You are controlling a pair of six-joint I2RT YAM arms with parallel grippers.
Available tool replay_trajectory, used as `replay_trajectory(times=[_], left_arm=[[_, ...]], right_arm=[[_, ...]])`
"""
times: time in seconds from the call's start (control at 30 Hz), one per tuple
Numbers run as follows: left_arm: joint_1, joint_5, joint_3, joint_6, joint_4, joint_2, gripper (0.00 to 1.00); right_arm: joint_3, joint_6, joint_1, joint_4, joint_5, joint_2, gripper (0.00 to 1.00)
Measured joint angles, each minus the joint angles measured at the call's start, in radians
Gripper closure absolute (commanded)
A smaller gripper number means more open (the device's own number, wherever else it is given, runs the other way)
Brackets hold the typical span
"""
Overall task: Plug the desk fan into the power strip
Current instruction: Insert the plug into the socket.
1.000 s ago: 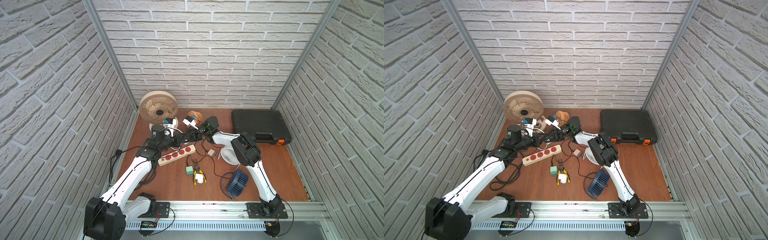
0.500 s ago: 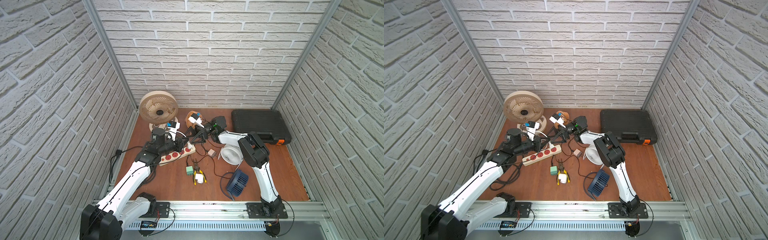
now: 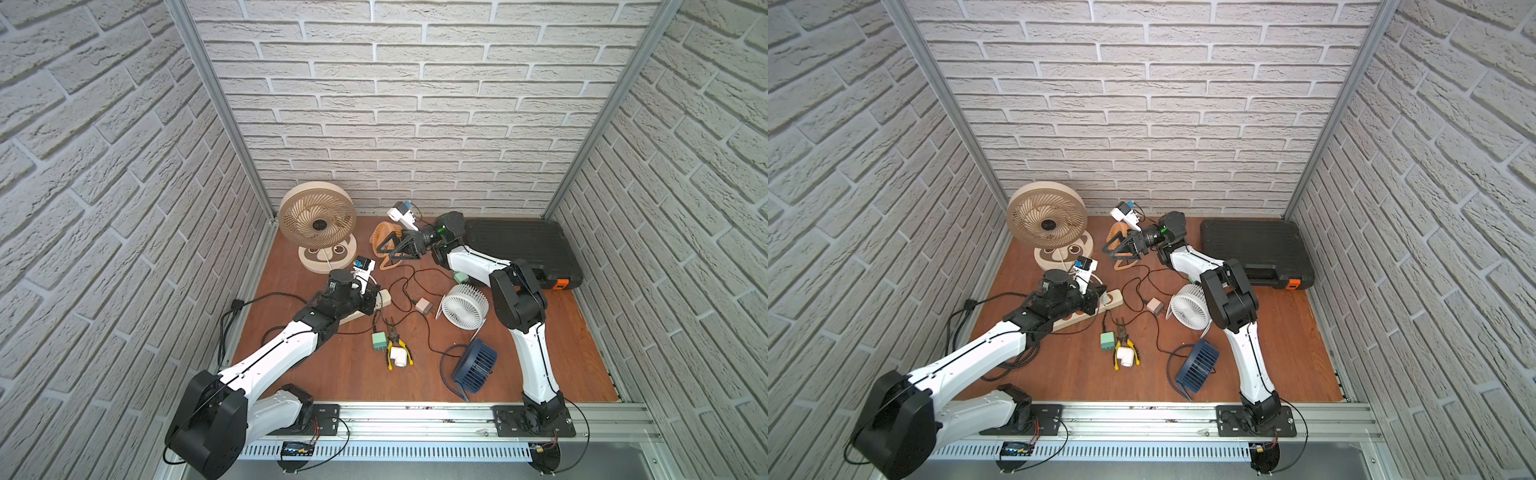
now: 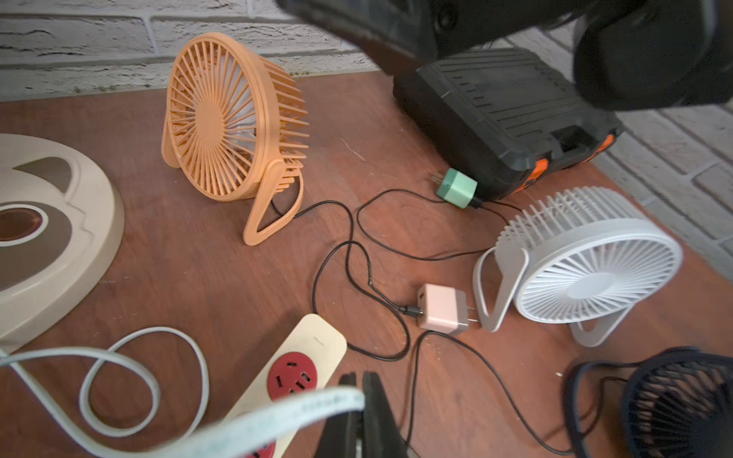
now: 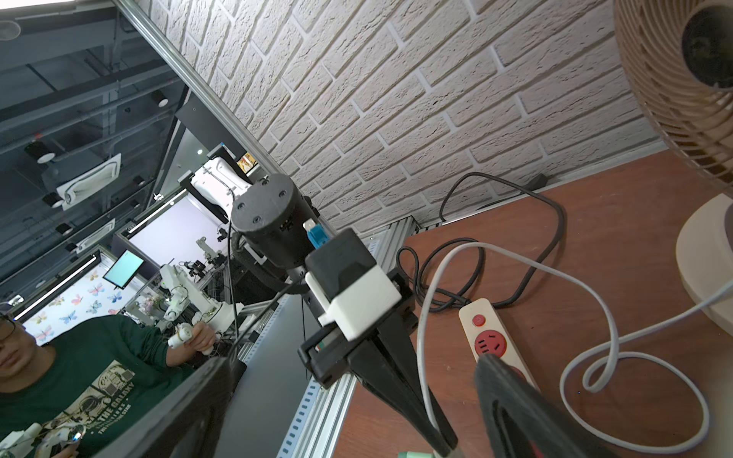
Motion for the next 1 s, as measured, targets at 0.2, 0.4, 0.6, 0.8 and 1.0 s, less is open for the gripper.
replay_trajectory(times=[0.2,0.4,0.6,0.8,1.0], left_arm=[[0.000,-0.006,-0.005,0.079,0.098,0.050,1.00],[0.000,-0.014,-0.024,0.132,0.164,0.107,1.00],[0.016,-0.011,-0.028,0.156,0.188,0.156,1.00],[0.053,0.012,-0.076,0.166,0.246,0.161,1.00],[0.093,0.078,-0.097,0.175,0.278,0.165,1.00]], right_arm=[[0.039,-0.032,0.000,-0.106,0.000,-0.047,0.00],[0.051,-0.060,0.011,-0.026,0.000,-0.223,0.00],[0.214,-0.100,0.024,-0.060,0.005,-0.382,0.00],[0.231,-0.173,0.012,-0.272,0.040,-0.434,0.00],[0.153,-0.317,-0.023,-0.683,0.097,-0.433,0.00]])
